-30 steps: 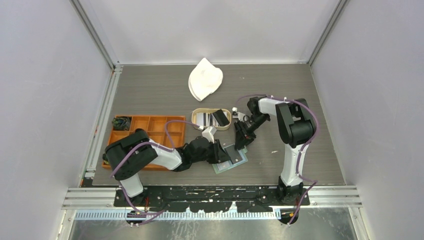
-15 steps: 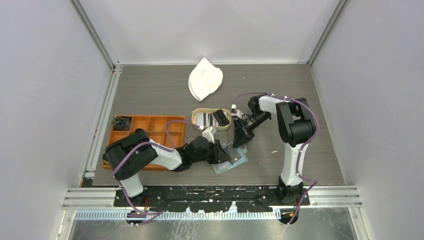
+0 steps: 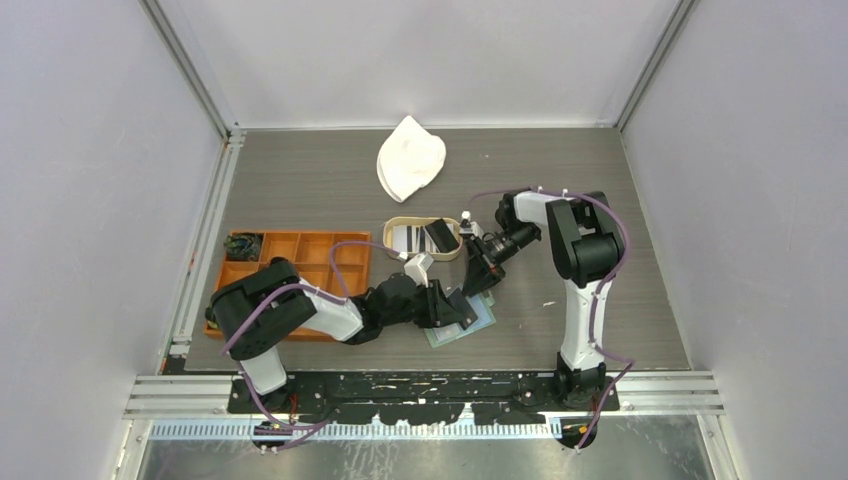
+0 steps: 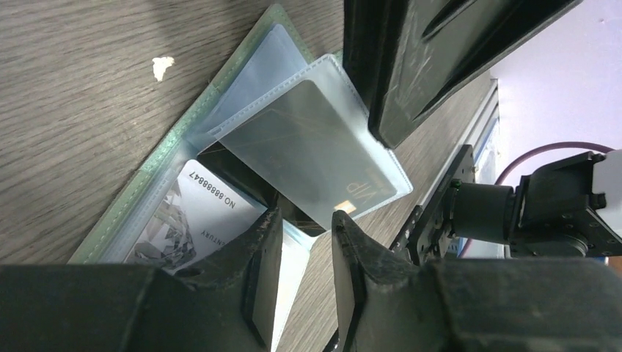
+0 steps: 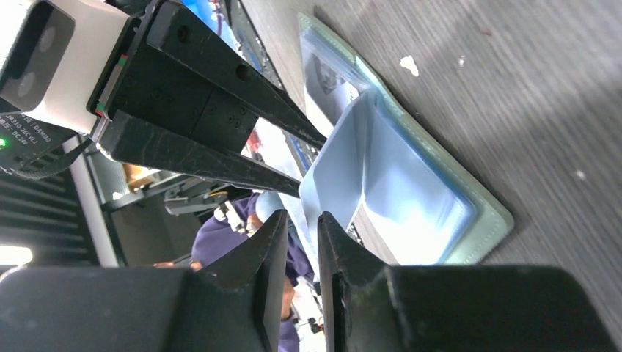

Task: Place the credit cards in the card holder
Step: Insert the credit card into the card holder, then pick up the credit card from the storage box.

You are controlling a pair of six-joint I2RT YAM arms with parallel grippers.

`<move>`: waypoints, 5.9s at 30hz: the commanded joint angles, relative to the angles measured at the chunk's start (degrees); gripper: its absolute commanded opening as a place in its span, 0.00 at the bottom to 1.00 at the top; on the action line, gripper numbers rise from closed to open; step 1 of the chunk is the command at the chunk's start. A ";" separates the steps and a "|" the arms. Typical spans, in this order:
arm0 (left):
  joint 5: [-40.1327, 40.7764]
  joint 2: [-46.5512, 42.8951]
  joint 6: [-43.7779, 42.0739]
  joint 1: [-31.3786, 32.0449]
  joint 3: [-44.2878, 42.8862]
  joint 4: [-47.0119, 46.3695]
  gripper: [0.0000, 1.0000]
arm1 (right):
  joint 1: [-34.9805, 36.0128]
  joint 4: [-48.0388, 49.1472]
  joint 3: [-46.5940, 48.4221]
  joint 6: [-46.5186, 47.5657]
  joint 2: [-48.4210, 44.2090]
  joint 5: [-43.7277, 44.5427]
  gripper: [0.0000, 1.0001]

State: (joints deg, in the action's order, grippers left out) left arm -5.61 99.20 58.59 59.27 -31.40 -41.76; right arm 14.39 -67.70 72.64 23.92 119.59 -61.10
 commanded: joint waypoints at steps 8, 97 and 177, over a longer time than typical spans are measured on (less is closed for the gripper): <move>-3.16 1.07 1.09 -1.68 3.00 -12.02 0.37 | 2.13 -8.75 2.66 7.10 2.74 -6.03 0.28; 10.18 -39.54 -23.26 -9.75 2.97 23.50 0.71 | 10.64 34.07 13.68 -18.89 -21.02 23.13 0.73; -5.60 3.31 -2.84 -29.02 -18.99 13.73 0.36 | 9.13 24.55 29.01 -20.90 4.77 20.16 0.22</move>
State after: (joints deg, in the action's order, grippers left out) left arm -8.62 102.06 55.22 30.76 -48.73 -23.53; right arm 24.08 -44.25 100.07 4.23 124.88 -35.68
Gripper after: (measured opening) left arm 0.370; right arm 0.228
